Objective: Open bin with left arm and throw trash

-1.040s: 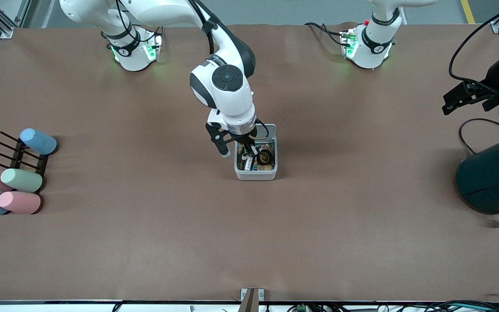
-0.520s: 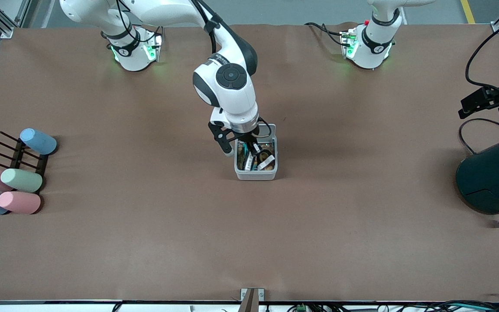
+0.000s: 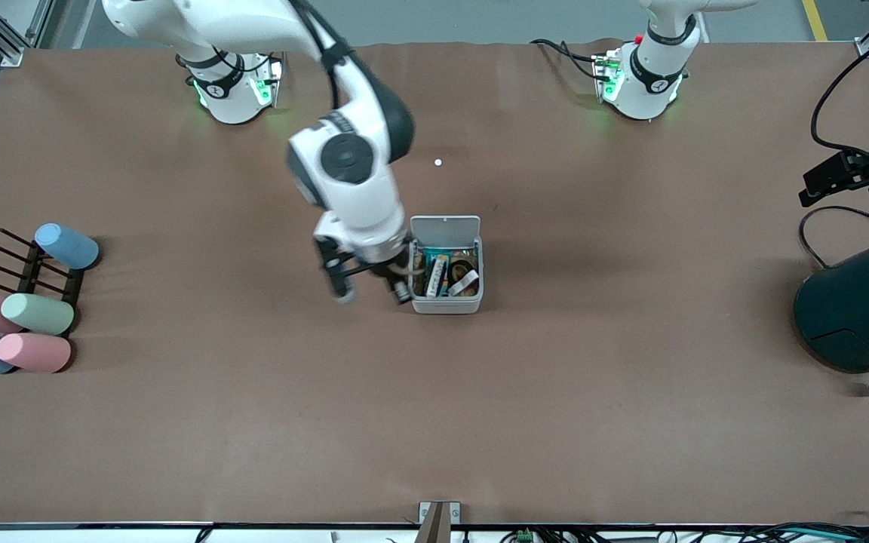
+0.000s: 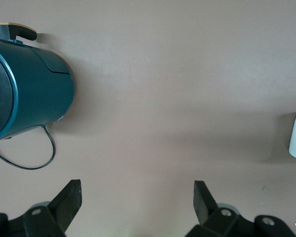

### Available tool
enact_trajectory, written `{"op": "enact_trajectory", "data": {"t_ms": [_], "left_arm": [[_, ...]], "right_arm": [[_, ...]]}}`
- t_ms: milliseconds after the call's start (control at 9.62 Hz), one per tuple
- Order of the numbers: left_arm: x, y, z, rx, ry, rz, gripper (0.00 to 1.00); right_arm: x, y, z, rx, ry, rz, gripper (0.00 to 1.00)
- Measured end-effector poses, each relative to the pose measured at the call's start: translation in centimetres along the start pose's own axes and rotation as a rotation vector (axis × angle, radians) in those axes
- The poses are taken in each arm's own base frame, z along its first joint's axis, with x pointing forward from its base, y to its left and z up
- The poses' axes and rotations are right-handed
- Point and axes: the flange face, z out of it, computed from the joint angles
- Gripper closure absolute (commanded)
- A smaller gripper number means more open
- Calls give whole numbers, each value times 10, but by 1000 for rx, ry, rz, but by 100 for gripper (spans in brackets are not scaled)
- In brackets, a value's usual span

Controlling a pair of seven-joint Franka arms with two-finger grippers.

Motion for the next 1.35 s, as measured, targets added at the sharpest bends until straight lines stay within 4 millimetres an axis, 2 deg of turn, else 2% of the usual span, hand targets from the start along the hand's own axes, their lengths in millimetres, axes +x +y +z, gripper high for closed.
{"op": "enact_trajectory", "data": {"t_ms": [104,208,312,520,832,936,1040,1144,1248,1352], "left_arm": [[0,0,0,0,0,0,0],[0,0,0,0,0,-1,0],[0,0,0,0,0,-1,0],[0,1,0,0,1,1,0],[0,2,-1,0,2,3,0],[0,3,-1,0,2,5,0],[0,5,-1,0,3,7,0],[0,6,-2,0,3,9,0],[0,6,-2,0,4,10,0],[0,6,-2,0,5,9,0]], "right_arm": [[55,0,-30,-27,6,-8,55],[106,8,-58,-70,3,-44,53],[147,23,-82,-129,-9,-107,53],[209,60,-133,-225,-64,-287,50],[300,130,-214,-253,-174,-627,26],[326,153,-231,-248,-214,-750,19],[344,172,-242,-241,-257,-881,6],[359,187,-251,-226,-288,-1004,0],[370,196,-258,-208,-298,-1081,0],[370,197,-262,-198,-295,-1120,0]]}}
